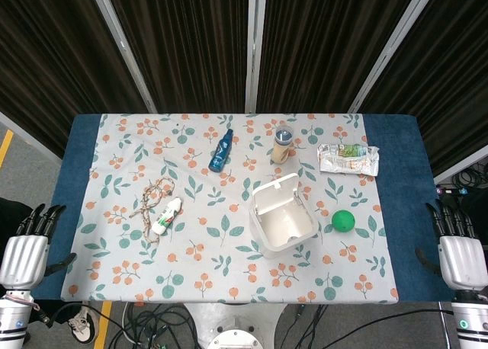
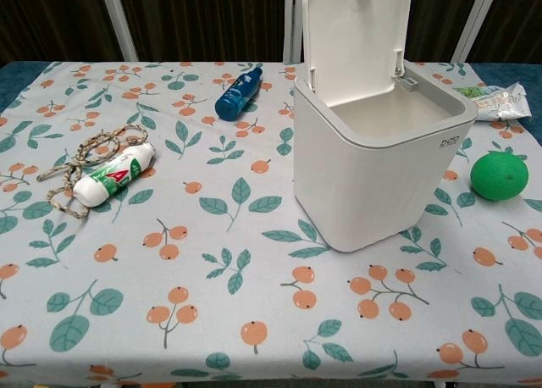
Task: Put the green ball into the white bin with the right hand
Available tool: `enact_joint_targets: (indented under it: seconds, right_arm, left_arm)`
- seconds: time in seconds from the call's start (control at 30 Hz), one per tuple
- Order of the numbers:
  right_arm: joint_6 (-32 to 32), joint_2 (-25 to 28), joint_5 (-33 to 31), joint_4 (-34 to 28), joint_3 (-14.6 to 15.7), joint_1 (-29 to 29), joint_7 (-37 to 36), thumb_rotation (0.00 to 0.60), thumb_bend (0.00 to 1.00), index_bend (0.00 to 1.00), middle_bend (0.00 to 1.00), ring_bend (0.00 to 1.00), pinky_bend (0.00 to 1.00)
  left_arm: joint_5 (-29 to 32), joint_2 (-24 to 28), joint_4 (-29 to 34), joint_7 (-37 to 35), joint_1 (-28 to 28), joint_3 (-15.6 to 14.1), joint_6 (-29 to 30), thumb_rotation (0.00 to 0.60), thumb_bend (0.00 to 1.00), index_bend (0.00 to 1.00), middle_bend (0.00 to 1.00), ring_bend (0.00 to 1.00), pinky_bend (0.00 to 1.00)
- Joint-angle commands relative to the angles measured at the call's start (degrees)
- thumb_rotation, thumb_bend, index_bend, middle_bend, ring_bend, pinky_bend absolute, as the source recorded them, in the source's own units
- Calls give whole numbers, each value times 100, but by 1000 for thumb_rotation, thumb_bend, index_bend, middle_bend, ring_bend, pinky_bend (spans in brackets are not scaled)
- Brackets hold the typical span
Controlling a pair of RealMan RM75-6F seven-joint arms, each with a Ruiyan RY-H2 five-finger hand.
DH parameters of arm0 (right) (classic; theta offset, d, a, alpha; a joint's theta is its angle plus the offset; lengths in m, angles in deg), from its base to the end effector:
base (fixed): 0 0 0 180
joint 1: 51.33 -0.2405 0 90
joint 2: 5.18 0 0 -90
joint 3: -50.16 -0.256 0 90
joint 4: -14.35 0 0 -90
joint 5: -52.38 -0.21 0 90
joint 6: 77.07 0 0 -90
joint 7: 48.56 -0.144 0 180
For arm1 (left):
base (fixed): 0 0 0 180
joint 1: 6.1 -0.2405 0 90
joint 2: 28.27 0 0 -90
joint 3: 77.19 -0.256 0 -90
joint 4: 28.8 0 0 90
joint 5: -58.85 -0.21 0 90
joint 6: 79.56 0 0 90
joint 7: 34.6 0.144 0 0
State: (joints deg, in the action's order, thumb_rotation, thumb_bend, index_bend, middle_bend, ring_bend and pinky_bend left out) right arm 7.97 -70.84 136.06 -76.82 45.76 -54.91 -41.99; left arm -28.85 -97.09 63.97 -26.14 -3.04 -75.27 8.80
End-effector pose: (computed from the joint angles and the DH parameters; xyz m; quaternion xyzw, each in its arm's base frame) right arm -0.3199 -0.1796 0.1583 0.5921 -0.3645 0.3512 0.6270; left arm -0.3015 0.1673 0.1363 -0.6005 -0.3620 -0.3793 0.6038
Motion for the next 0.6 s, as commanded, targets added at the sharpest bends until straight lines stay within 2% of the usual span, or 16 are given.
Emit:
enact_joint_targets:
  seconds: [0.03,0.37,0.6]
  right_arm:
    - [-37,-12,-19,-9,6,-11,22,600,177,0,0,0,0]
    - [-432,6,-278,-14,-23,-165,238,600,183,0,0,0,0]
    - [-1844,10,-625,417,-44,-857,246,600,178,0,0,0,1]
  left_arm:
    - [23,26,3,-5,14,-26,-68,600,130,101,123,38,205]
    - [-2,-71,-107,-95,-27,-45,1,600,131,101,123,38,205]
    - [-53,-160,-175,-121,-17,-54,13,600,131,101,123,38,205]
